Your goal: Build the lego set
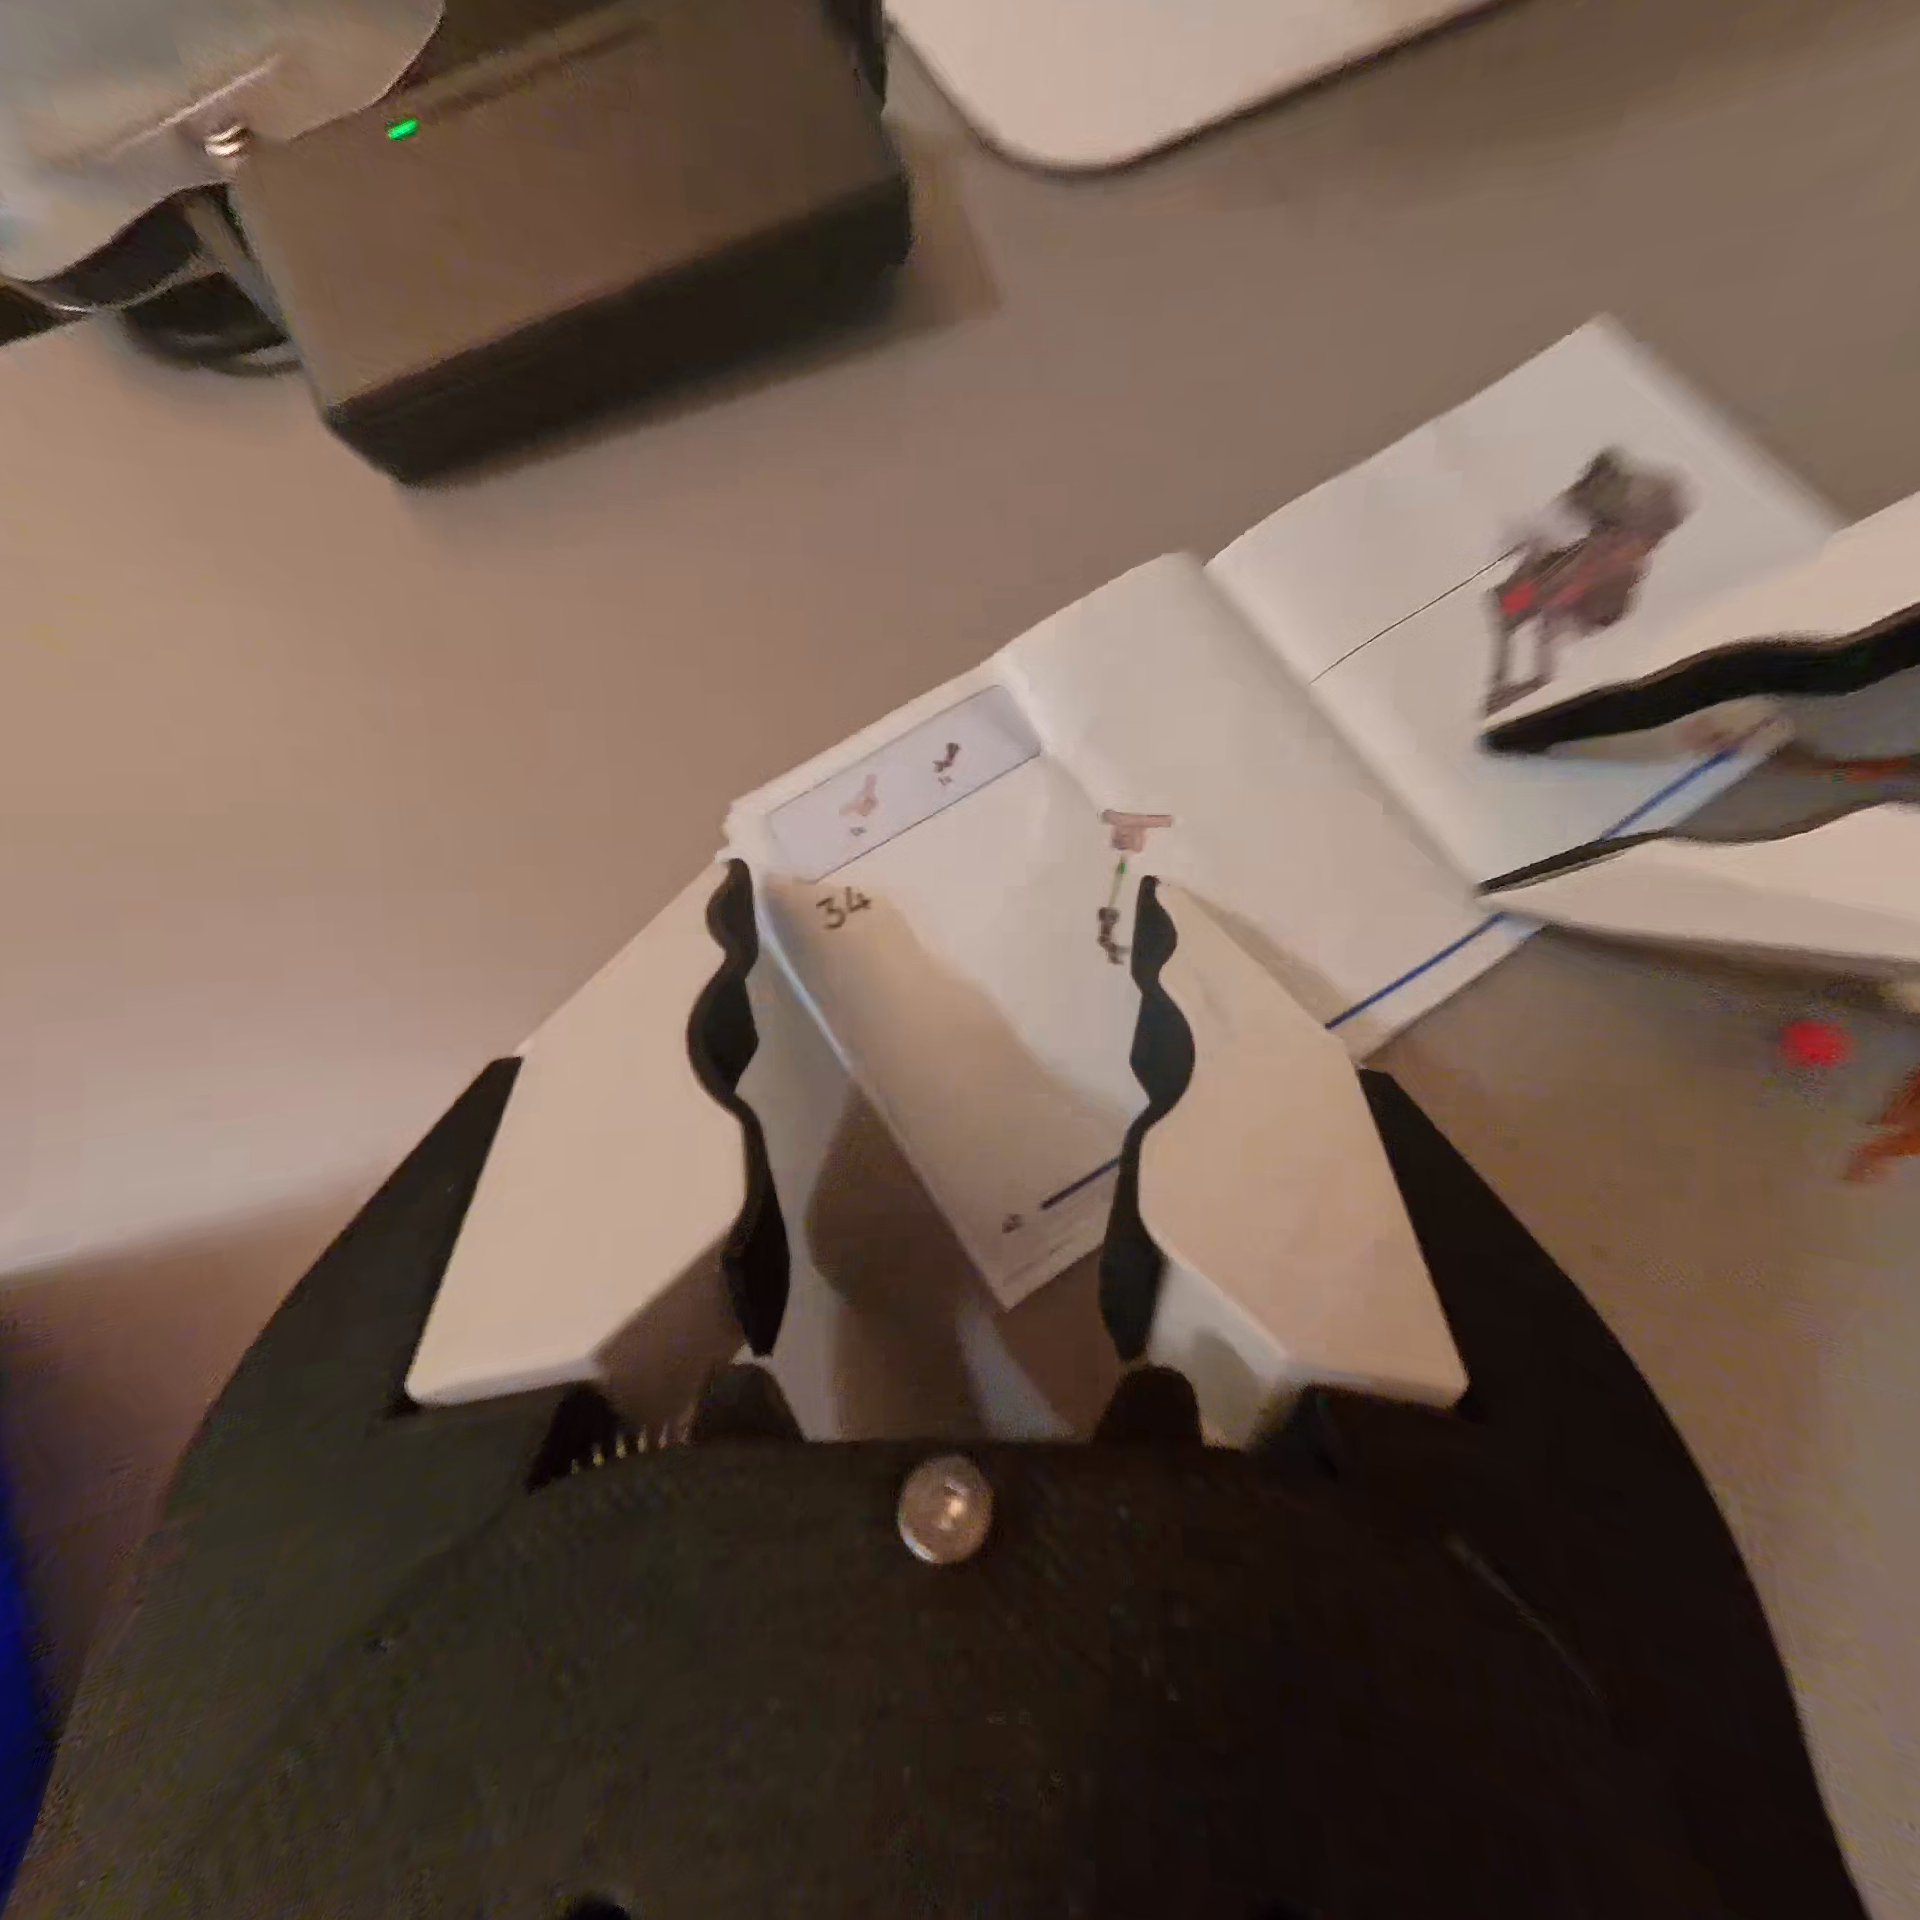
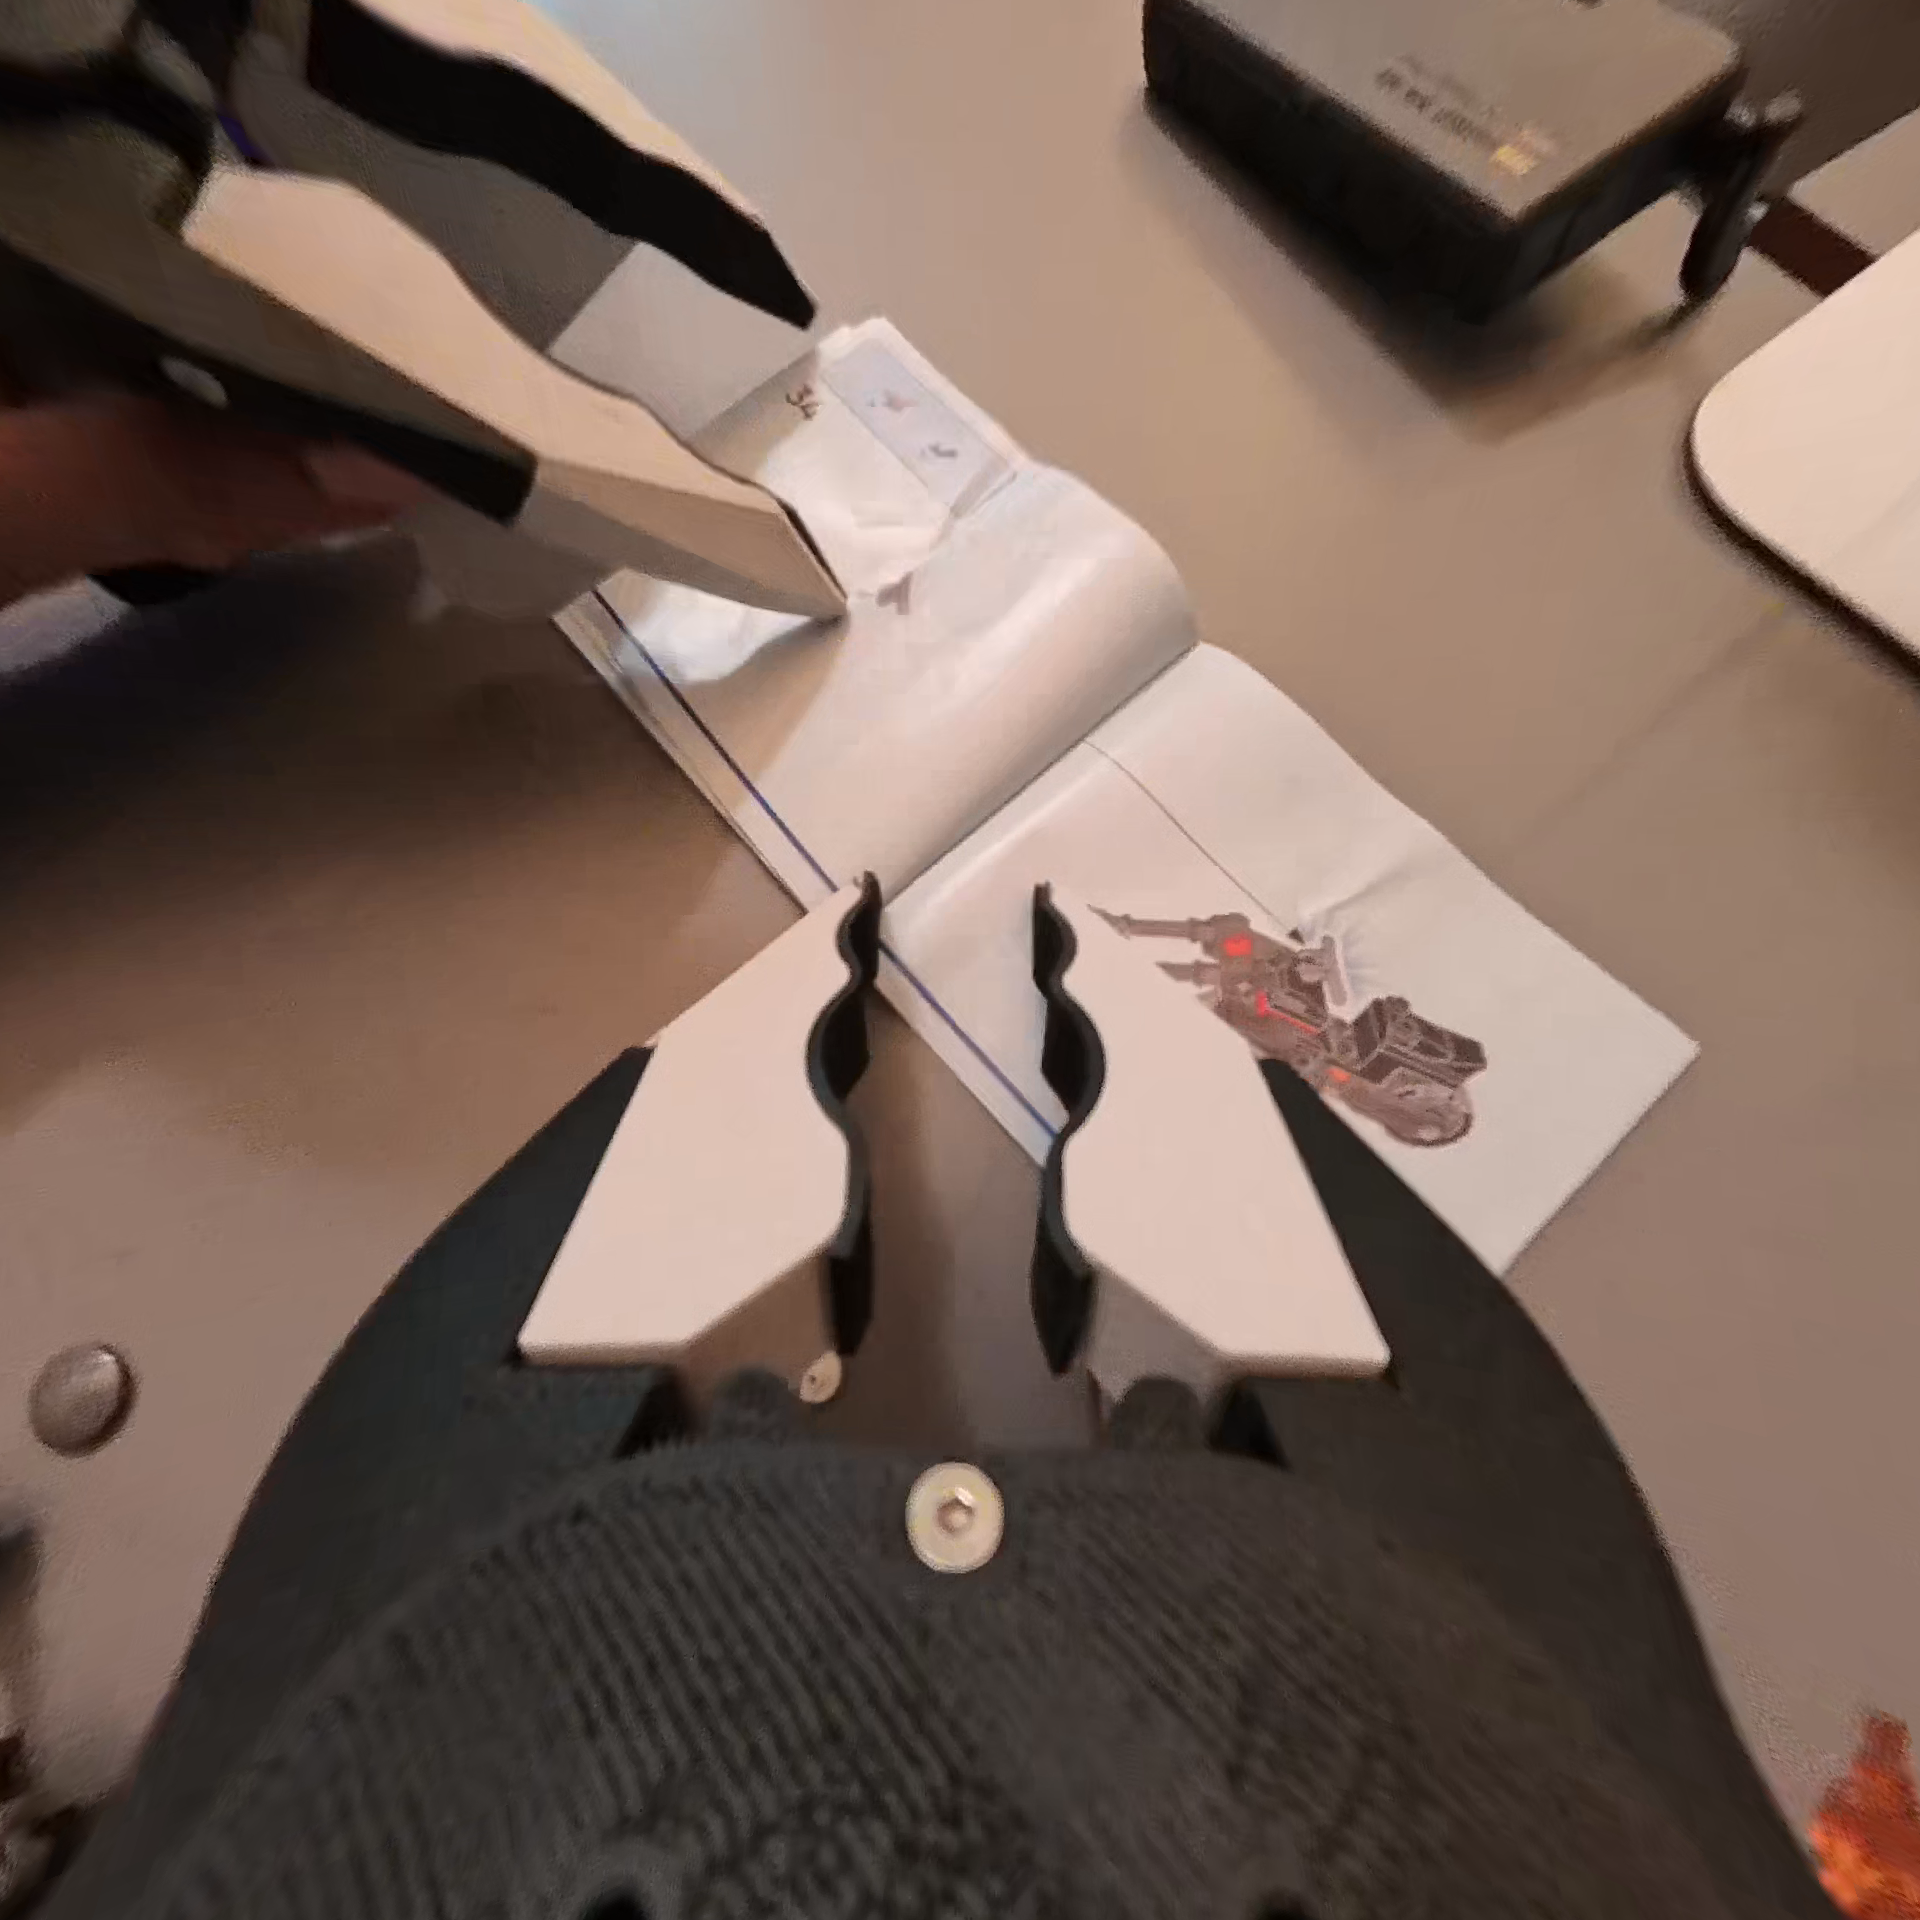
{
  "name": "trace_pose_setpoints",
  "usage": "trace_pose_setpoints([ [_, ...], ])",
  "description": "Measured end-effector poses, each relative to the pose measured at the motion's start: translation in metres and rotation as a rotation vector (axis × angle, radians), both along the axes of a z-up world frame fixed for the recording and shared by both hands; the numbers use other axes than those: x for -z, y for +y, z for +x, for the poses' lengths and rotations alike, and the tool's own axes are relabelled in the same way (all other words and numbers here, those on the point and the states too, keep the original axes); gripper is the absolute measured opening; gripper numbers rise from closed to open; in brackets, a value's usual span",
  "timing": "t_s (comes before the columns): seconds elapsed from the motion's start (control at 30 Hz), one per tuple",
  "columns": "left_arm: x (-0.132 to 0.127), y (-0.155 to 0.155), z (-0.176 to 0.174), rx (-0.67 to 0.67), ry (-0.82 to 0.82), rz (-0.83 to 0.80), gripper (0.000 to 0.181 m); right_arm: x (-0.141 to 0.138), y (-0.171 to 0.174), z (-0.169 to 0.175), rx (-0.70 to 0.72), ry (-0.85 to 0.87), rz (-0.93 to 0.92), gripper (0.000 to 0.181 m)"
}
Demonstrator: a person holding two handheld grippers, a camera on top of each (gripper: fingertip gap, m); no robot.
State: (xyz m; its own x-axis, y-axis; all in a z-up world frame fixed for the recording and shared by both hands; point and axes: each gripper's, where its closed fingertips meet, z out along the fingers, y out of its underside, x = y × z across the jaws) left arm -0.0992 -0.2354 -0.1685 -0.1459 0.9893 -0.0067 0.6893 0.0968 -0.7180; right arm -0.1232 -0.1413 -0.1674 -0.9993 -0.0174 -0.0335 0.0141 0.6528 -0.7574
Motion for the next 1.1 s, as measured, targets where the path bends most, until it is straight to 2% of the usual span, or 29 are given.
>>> trace_pose_setpoints([
  [0.13, 0.005, -0.01, 0.007, -0.041, -0.047, -0.018, 0.077, 0.002, 0.005, -0.007, 0.023, -0.032, 0.007, 0.015],
  [0.27, 0.005, -0.018, 0.016, -0.075, -0.076, 0.002, 0.076, 0.003, 0.006, -0.008, 0.025, 0.021, 0.016, 0.013],
  [0.33, 0.003, -0.023, 0.02, -0.091, -0.092, -0.027, 0.066, 0.003, 0.006, -0.009, 0.031, 0.049, 0.02, 0.014],
  [0.4, -0.004, -0.033, 0.024, -0.12, -0.101, -0.131, 0.05, 0.003, 0.007, -0.009, 0.04, 0.057, 0.019, 0.015],
  [0.47, -0.014, -0.034, 0.022, -0.114, -0.068, -0.193, 0.049, 0.003, 0.007, -0.011, 0.05, 0.05, 0.016, 0.019],
  [0.53, -0.027, -0.028, 0.016, -0.101, 0.014, -0.179, 0.046, 0.0, 0.009, -0.015, 0.071, 0.033, 0.024, 0.022],
  [0.6, -0.043, -0.024, 0.013, -0.091, 0.1, -0.165, 0.043, -0.019, 0.01, -0.018, 0.084, 0.004, -0.031, 0.021],
  [0.7, -0.065, -0.023, 0.013, -0.084, 0.205, -0.178, 0.038, -0.076, 0.017, -0.023, 0.094, -0.016, -0.268, 0.013],
  [0.83, -0.085, -0.014, 0.011, -0.051, 0.319, -0.162, 0.032, -0.125, 0.041, -0.037, 0.137, 0.078, -0.459, 0.012],
  [0.93, -0.09, 0.007, 0.005, 0.054, 0.37, -0.089, 0.014, -0.14, 0.062, -0.037, 0.155, 0.205, -0.534, 0.002],
  [1.0, -0.089, 0.012, 0.003, 0.071, 0.381, -0.074, 0.001, -0.141, 0.074, -0.032, 0.168, 0.293, -0.546, 0.0],
  [1.1, -0.083, 0.02, 0.003, 0.093, 0.368, -0.032, 0.0, -0.136, 0.091, -0.018, 0.186, 0.36, -0.534, 0.003],
])
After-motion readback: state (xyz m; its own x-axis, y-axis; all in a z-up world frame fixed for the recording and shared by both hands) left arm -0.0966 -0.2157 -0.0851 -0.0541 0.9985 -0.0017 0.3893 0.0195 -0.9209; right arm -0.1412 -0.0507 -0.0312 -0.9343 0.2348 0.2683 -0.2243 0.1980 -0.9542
